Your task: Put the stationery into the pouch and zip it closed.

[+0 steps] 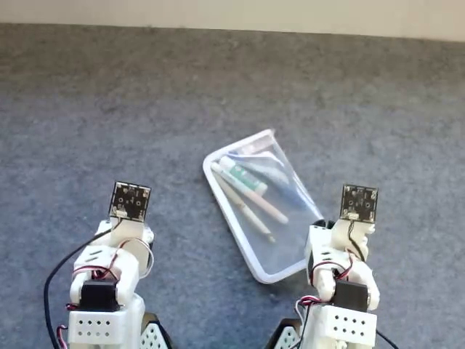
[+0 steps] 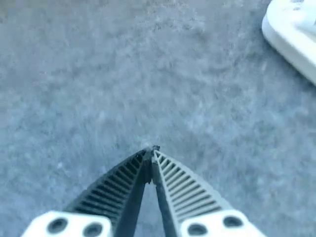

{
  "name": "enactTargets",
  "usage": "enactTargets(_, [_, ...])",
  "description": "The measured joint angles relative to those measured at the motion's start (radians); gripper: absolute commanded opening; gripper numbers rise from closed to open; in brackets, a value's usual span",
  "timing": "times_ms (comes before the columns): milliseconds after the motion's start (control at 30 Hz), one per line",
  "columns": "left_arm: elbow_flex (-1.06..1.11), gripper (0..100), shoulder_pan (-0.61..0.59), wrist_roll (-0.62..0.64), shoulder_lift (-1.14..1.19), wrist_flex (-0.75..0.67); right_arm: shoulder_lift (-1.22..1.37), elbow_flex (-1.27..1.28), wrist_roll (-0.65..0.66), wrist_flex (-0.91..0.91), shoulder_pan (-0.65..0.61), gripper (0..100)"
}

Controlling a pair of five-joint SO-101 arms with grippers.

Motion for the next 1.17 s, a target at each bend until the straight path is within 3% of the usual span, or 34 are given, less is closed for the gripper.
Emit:
enactTargets(300, [0.000, 1, 0.000, 0.000, 0.000, 0.215, 0.000, 0.003, 0.000, 0.000, 0.000, 3.8])
enactTargets(1167, [0.000, 1, 0.000, -0.002, 0.000, 0.224, 0.000, 0.003, 0.000, 0.000, 0.000, 3.8])
